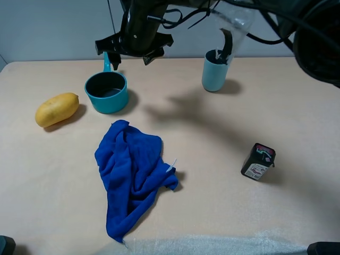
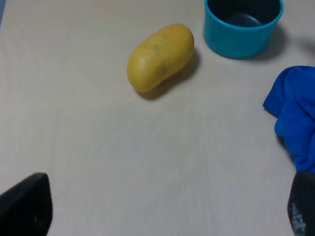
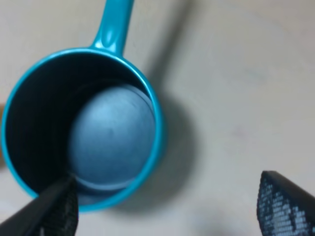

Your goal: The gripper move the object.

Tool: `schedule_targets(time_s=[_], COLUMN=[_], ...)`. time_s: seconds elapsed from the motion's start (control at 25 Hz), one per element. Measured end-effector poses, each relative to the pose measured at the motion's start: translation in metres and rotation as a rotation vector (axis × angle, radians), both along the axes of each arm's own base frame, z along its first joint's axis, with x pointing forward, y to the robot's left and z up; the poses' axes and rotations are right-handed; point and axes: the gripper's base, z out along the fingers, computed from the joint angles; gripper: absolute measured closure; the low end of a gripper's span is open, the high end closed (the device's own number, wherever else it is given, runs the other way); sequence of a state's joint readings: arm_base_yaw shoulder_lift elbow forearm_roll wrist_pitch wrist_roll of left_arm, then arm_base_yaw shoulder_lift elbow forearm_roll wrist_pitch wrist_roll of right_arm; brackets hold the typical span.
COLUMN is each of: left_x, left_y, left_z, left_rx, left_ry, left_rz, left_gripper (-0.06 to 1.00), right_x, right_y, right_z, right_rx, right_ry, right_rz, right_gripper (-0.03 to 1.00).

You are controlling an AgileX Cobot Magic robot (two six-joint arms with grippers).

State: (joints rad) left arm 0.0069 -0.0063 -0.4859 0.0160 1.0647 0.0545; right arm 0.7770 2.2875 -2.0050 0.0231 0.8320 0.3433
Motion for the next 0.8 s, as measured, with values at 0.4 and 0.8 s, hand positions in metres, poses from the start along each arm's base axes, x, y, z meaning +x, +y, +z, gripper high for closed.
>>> schedule_targets(time_s=[0.4, 0.8], left_x=[0.000, 0.000], left_y=[0.000, 0.000], left_z=[0.000, 0.000], left_rx=[0.000, 0.000], left_ry=[0.000, 0.000], left_rz=[0.000, 0.000], left_gripper=[-0.02, -0.02], right_x=[-0.006, -0.016], right_y=[-0.048, -0.084], right_z=[0.058, 0.111], right_rx=[-0.054, -0.085], right_ry=[0.115, 0.066], right_rz=[0.062, 0.100], right_gripper=[0.37, 0.28])
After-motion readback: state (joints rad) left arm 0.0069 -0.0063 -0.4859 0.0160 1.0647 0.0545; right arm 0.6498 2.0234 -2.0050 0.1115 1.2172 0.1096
